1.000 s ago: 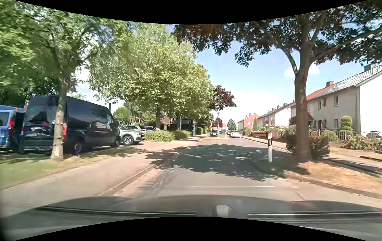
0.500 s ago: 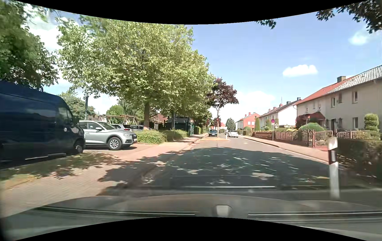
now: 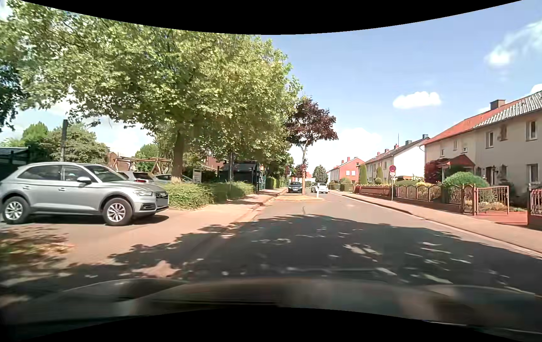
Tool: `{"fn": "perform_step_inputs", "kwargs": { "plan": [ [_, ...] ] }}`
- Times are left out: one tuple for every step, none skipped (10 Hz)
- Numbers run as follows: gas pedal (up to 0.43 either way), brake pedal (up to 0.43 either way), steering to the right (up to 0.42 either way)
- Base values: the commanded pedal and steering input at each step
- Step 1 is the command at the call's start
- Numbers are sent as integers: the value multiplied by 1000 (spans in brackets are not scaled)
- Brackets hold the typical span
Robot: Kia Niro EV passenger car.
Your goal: Follow the waypoints while adhering to traffic rules and regulations
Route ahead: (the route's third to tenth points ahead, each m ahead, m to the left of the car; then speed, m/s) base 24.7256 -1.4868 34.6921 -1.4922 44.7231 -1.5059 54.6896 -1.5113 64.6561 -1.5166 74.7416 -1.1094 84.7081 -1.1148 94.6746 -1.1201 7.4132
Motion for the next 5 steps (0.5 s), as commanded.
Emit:
{"fn": "perform_step_inputs", "kwargs": {
  "plan": [
    [118,6,96],
    [118,6,103],
    [118,6,108],
    [118,6,115],
    [118,6,121]
  ]
}}
